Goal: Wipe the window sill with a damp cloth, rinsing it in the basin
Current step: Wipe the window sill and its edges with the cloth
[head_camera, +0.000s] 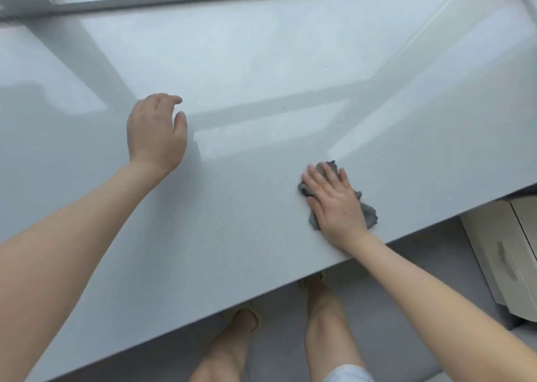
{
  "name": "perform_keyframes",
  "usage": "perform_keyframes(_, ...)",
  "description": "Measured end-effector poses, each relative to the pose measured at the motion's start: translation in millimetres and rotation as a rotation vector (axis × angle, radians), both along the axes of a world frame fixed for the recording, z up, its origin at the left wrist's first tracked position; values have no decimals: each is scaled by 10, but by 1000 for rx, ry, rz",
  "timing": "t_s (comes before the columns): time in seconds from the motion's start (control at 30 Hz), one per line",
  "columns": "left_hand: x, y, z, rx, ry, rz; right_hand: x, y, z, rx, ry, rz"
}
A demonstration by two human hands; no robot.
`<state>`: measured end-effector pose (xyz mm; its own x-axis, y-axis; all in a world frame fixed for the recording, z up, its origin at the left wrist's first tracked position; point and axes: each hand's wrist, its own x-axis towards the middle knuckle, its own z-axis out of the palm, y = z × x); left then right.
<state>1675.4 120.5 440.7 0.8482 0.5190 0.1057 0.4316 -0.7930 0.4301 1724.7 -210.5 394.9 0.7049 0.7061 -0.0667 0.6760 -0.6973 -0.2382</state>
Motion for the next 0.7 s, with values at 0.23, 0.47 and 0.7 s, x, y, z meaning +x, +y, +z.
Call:
perform_keyframes(0.23, 208, -226, -32, -3, -36, -21, 668, -164, 298, 230, 3, -406)
perform_keyframes(0.47, 386, -349, -131, 19, -7, -16, -994, 287, -9, 151, -37, 363)
perform_keyframes(0.7, 530, -457, -185, 25, 10, 2, -145, -450, -78, 118, -63, 259)
